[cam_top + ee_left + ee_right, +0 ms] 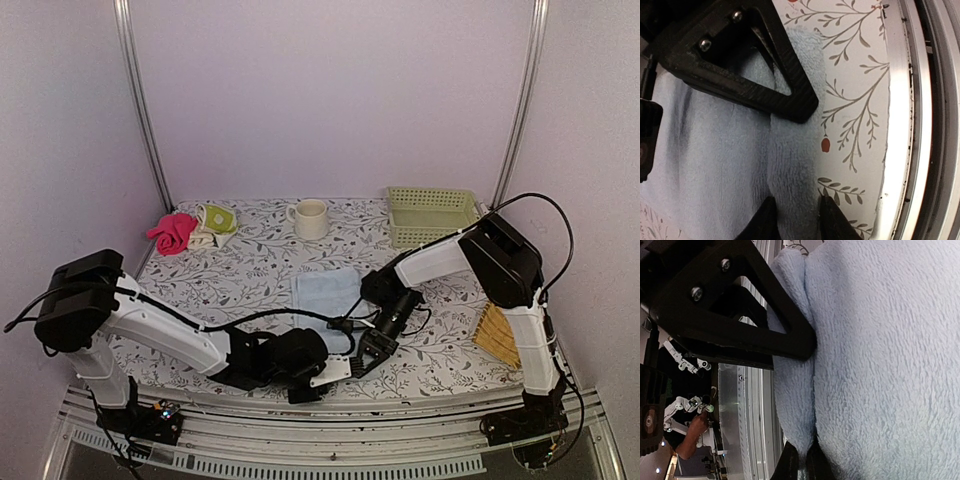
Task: Roll the towels
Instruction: Roll the towel at the center of the board.
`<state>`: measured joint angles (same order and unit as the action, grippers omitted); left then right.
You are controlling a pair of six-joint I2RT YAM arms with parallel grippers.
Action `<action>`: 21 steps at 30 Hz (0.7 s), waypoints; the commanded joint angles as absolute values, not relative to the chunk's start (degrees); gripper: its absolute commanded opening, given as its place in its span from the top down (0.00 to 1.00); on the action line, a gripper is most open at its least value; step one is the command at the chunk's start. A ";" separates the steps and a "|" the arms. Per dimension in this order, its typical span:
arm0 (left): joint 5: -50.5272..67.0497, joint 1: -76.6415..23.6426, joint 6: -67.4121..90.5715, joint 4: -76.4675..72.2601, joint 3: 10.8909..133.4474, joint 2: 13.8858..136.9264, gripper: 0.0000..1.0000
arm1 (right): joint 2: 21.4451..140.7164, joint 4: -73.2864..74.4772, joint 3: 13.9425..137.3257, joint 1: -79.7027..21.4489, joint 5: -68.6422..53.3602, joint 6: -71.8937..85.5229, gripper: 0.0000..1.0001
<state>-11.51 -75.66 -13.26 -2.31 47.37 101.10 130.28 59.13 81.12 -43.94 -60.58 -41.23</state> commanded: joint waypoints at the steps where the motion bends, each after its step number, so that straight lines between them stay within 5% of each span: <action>1: -12.53 -76.53 -13.78 -3.37 48.48 102.76 0.73 | 132.81 59.48 81.54 -43.86 -58.17 -41.92 0.97; 10: -9.56 -76.49 -11.59 -2.21 48.69 102.29 0.98 | 130.36 60.31 81.37 -43.77 -58.36 -42.84 0.92; 16: 0.06 -75.19 -4.20 1.99 50.65 101.78 0.99 | 116.42 61.67 79.99 -42.06 -54.10 -46.47 0.58; 21: 10.83 -71.85 2.45 5.41 52.15 102.85 1.00 | 106.93 62.35 82.67 -35.80 -54.44 -45.74 0.59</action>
